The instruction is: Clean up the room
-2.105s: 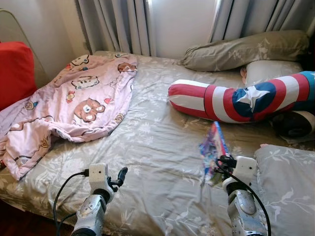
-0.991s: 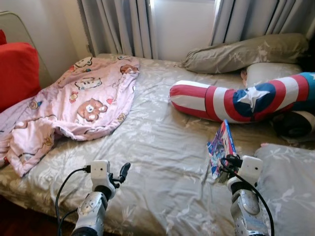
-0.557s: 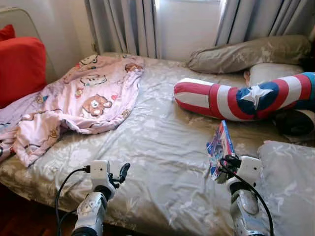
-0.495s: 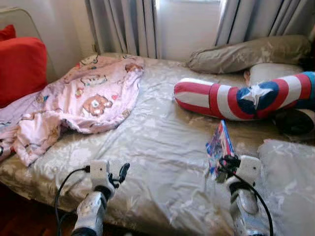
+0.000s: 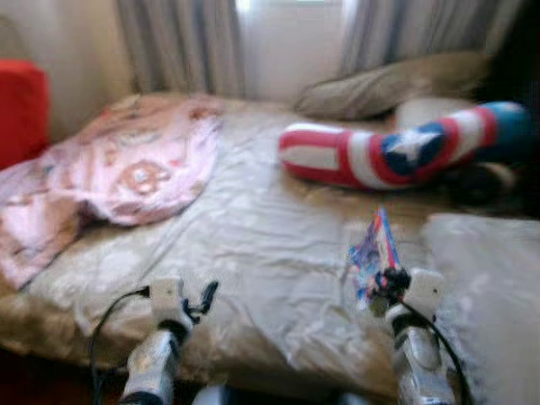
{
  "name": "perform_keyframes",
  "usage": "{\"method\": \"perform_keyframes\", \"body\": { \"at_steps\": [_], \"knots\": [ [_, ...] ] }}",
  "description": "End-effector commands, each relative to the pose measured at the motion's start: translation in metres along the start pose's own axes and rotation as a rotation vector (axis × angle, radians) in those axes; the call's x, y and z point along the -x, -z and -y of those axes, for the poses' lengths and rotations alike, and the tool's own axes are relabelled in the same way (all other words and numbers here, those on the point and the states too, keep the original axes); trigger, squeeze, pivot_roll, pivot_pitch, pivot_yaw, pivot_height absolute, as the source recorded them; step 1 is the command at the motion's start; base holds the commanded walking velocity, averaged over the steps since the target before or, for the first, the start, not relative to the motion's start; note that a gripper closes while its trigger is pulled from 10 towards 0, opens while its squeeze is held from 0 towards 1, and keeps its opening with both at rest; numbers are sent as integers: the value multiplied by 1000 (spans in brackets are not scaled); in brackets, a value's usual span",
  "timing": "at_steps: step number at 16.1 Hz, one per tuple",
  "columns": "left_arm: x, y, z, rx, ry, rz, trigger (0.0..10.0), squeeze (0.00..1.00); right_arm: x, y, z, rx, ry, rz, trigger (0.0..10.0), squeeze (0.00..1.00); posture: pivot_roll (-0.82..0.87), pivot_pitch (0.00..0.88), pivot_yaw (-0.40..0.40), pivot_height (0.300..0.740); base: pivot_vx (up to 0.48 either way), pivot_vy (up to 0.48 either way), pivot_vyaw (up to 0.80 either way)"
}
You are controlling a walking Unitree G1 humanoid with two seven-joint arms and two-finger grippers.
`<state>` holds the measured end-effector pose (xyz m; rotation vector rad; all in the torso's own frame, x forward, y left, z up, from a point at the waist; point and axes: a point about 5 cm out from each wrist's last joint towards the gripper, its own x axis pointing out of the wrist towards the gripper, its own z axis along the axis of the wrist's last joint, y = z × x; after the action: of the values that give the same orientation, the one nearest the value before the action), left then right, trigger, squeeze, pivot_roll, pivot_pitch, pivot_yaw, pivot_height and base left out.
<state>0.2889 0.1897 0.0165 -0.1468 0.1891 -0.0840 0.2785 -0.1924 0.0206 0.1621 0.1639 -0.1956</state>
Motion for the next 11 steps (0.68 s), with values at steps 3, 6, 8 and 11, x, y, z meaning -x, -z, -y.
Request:
{"method": "perform_keyframes", "body": {
  "at_steps": [3,6,8,11],
  "knots": [
    [3,5,0,9,4,-17,10000,0,-7,-12,-3,-9,-17,41,10000,0,5,0,-21,632,0,0,-454],
    [2,4,0,13,5,-18,10000,0,-7,-13,-3,-3,-17,56,10000,0,4,0,-20,632,0,0,0],
    [3,5,1,15,7,-17,10000,0,-7,-13,-3,-2,-18,56,10000,0,5,0,-21,632,0,0,0],
    [3,5,0,16,6,-19,10000,0,-6,-13,-4,0,-25,59,10000,0,5,0,-22,632,0,0,0]
  ]
}}
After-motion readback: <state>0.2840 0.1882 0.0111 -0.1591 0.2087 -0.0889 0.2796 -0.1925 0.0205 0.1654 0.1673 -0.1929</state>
